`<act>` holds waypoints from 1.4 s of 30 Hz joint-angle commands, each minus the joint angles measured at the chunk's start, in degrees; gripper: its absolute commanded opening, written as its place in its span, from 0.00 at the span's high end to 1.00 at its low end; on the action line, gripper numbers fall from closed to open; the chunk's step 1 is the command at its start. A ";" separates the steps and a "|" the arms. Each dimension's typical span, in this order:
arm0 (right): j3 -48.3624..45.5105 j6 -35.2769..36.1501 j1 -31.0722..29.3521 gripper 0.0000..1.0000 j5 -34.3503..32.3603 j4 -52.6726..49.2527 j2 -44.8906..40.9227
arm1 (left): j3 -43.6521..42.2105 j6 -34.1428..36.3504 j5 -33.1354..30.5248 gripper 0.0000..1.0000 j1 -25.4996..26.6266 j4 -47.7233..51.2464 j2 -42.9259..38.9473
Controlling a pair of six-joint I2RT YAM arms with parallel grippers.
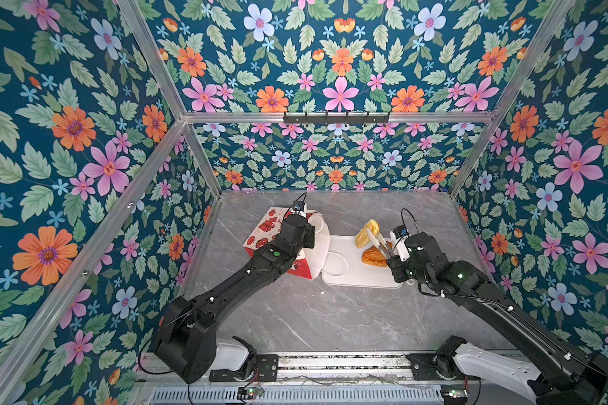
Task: Take the fake bread out of the paper bag
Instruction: 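Pull the twisted bread out with the tongs and lower it onto the tray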
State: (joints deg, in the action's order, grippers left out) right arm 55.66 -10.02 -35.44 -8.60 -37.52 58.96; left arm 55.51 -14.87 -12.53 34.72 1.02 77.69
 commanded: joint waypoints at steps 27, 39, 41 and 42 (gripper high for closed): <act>-0.36 3.60 -8.24 0.61 -0.33 1.81 14.31 | -6.73 0.11 1.55 1.00 -6.06 -1.99 -8.08; -2.89 0.85 -9.38 0.56 5.83 0.57 14.22 | -6.53 0.46 1.90 1.00 -6.81 -1.46 -8.52; -2.83 0.62 -9.33 0.55 6.93 0.10 13.89 | -6.48 0.48 2.06 1.00 -6.85 -1.48 -8.61; -2.92 0.57 -9.33 0.54 7.34 0.08 13.71 | -6.47 0.46 2.07 1.00 -6.94 -1.47 -8.61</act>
State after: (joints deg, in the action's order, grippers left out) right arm 52.75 -8.71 -44.77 -3.46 -36.88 73.19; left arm 48.69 -14.83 -10.44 27.86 0.89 69.41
